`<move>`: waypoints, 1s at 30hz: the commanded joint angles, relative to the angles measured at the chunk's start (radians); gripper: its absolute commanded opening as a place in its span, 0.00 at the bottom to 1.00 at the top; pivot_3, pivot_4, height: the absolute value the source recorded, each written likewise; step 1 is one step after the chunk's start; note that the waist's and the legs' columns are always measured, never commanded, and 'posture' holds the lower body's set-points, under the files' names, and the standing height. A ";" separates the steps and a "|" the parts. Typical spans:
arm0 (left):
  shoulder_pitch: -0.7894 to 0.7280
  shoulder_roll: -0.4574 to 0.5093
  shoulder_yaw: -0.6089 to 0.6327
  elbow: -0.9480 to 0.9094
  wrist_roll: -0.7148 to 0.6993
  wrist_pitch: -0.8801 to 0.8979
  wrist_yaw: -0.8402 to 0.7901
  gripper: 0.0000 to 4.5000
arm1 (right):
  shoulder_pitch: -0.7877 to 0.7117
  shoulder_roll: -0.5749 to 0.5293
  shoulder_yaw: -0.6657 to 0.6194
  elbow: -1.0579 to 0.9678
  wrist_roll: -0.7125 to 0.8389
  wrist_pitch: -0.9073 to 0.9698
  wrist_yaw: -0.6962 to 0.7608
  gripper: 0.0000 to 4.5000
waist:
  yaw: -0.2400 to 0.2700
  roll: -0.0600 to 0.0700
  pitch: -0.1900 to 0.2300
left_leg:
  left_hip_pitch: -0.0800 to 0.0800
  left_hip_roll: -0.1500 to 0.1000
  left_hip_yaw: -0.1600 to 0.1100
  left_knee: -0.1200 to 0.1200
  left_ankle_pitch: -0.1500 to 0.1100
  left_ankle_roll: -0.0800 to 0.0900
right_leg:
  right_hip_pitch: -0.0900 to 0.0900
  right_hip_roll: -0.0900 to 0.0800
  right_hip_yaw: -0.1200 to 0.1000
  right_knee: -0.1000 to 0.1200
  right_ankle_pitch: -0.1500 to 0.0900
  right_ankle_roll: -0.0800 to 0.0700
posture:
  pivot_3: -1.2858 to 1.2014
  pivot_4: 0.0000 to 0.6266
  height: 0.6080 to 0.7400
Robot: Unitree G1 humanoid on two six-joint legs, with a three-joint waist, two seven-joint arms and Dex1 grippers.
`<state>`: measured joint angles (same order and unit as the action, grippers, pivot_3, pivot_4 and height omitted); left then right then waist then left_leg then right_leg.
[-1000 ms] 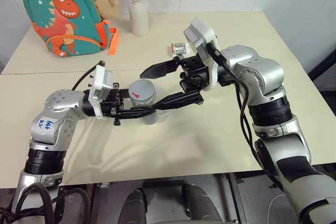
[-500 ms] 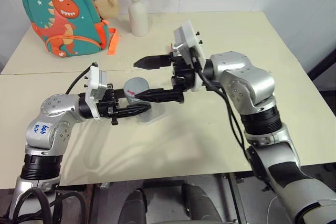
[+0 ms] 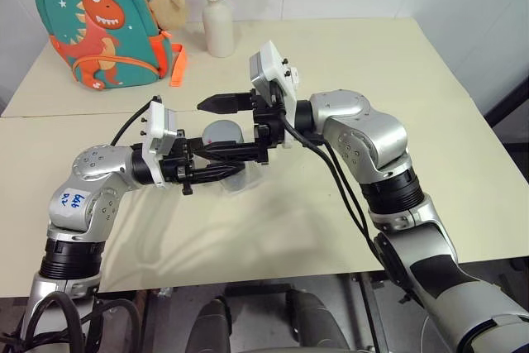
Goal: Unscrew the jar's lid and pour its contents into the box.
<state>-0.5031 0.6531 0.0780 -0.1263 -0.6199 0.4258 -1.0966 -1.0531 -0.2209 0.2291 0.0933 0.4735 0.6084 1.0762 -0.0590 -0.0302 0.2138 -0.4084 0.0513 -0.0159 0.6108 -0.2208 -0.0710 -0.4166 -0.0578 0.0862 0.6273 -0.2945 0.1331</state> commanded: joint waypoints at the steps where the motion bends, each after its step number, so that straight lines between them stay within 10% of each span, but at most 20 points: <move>1: -0.017 -0.001 0.010 -0.019 -0.001 -0.009 0.002 0.44 | -0.033 0.012 -0.023 -0.001 -0.002 -0.030 -0.007 0.99 | 0.000 0.000 0.000 | 0.000 0.000 0.000 0.000 0.000 0.000 | 0.000 0.000 0.000 0.000 0.000 0.000 | 0.52 0.24 1.00; 30: -0.030 0.046 0.068 -0.014 -0.024 0.034 0.005 0.44 | -0.107 -0.245 -0.176 0.226 0.086 0.000 0.287 0.99 | -0.008 0.002 0.001 | 0.000 0.000 0.001 0.000 0.000 0.001 | 0.000 0.000 0.001 0.000 0.000 0.000 | 0.52 0.24 1.00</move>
<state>-0.5256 0.6817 0.1178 -0.1088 -0.6267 0.4600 -1.0862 -1.1298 -0.4854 0.0740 0.3579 0.5263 0.5986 1.3585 -0.0669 -0.0286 0.2148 -0.4081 0.0514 -0.0148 0.6107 -0.2212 -0.0703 -0.4169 -0.0576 0.0871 0.6274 -0.2946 0.1334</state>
